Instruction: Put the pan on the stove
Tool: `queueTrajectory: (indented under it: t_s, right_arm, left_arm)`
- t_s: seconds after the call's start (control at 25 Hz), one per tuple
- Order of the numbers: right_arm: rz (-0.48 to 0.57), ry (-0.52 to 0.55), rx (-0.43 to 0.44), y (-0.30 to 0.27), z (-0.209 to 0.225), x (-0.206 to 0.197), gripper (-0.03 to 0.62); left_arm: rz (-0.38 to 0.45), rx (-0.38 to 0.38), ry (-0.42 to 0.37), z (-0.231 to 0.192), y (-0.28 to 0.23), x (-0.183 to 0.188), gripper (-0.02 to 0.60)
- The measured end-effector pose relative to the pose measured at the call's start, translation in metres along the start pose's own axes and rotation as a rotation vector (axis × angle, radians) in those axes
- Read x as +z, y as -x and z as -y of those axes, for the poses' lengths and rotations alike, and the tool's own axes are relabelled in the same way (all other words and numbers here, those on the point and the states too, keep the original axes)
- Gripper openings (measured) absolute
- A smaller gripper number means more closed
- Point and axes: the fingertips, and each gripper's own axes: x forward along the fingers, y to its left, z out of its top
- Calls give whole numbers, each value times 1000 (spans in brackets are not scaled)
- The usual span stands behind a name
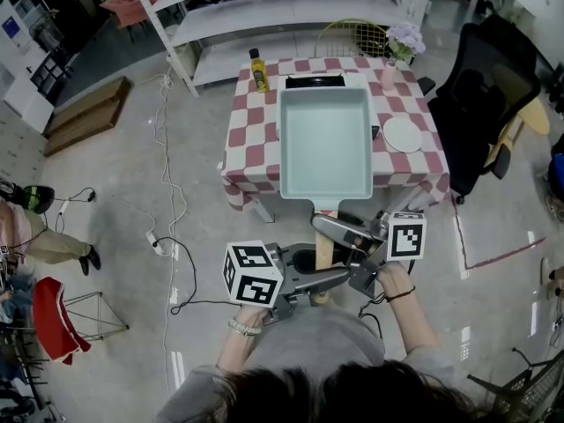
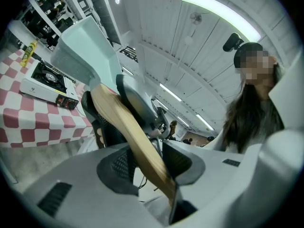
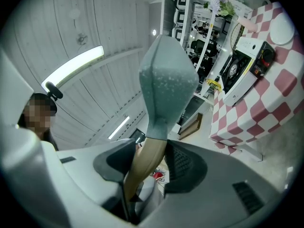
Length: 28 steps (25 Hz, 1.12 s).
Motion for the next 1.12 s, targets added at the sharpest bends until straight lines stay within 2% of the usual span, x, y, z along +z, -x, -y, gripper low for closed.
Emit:
queueTrajectory:
  t_s: [0.08, 0.36, 0.72, 1.0, 1.12]
  right_arm:
    - [3, -21, 25, -2, -3, 1, 207]
    - [-10, -34, 7, -4, 12, 7, 204]
    - [8, -82, 58, -21, 22, 27, 204]
    - [10, -63, 9, -30, 55, 49, 203]
    - [19, -76, 35, -39, 57, 61, 203]
  left_arm:
    - [0, 4, 6, -1, -1, 1, 155]
    - [7, 17, 16, -11, 1, 7, 155]
    - [25, 12, 33, -36, 3, 25, 156]
    - [5, 0, 33, -65, 7, 42, 158]
    - [-7, -7, 31, -77, 9, 51, 156]
